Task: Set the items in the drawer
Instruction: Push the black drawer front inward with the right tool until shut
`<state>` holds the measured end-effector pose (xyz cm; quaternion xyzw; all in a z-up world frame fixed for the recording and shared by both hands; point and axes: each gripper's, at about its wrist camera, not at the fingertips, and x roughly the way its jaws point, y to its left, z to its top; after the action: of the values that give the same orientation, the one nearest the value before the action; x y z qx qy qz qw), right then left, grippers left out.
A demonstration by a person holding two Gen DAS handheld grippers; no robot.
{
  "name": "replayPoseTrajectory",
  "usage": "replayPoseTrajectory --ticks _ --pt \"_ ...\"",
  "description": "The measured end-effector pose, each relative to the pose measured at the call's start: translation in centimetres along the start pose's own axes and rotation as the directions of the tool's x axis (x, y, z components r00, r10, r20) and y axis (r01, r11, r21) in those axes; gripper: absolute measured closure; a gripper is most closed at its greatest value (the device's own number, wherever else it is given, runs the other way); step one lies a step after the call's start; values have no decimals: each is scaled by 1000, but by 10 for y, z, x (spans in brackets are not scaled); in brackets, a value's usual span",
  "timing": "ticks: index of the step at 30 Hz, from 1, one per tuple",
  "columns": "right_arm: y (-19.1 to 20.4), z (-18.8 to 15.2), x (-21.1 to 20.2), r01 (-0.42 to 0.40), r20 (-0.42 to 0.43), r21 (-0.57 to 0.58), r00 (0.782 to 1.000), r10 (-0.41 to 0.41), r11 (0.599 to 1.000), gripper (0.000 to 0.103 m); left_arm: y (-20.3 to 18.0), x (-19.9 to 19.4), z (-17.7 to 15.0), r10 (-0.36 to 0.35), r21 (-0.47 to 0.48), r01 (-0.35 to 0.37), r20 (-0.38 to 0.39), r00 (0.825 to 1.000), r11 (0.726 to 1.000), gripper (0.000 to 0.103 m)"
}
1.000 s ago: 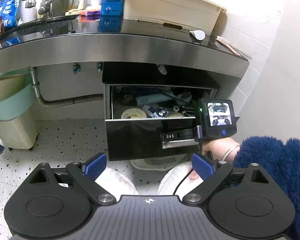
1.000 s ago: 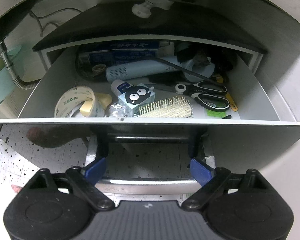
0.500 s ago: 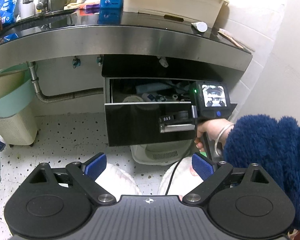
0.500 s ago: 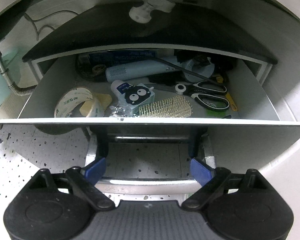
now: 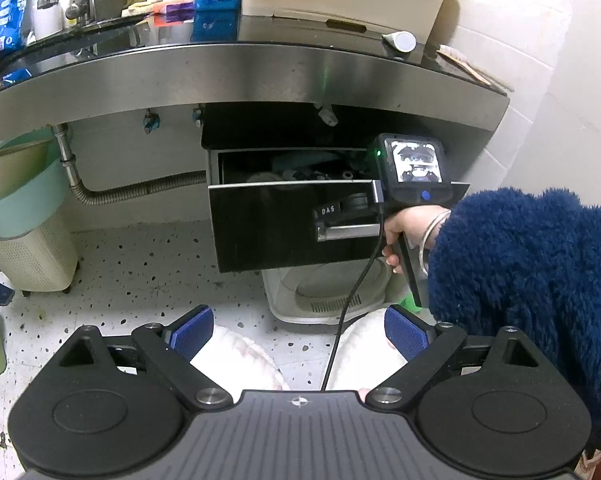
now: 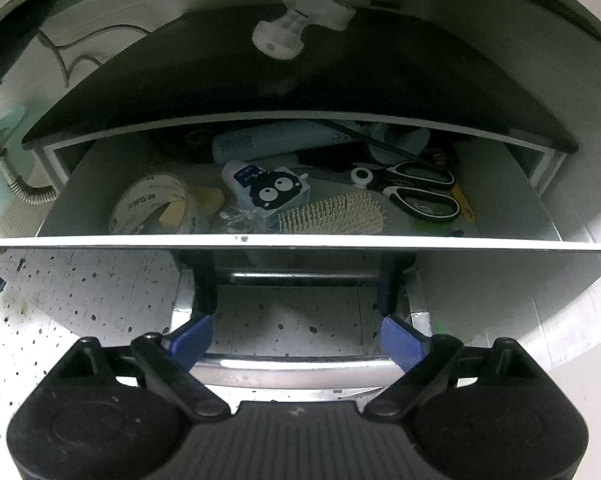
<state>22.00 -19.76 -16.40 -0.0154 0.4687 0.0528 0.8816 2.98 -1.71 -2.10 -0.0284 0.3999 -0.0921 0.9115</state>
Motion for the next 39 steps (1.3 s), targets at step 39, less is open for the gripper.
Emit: replayPoseTrajectory --ticks 39 --pt "-1 -2 2 -1 19 1 1000 1 1000 11 0 33 -8 6 -3 -6 -105 994 1000 10"
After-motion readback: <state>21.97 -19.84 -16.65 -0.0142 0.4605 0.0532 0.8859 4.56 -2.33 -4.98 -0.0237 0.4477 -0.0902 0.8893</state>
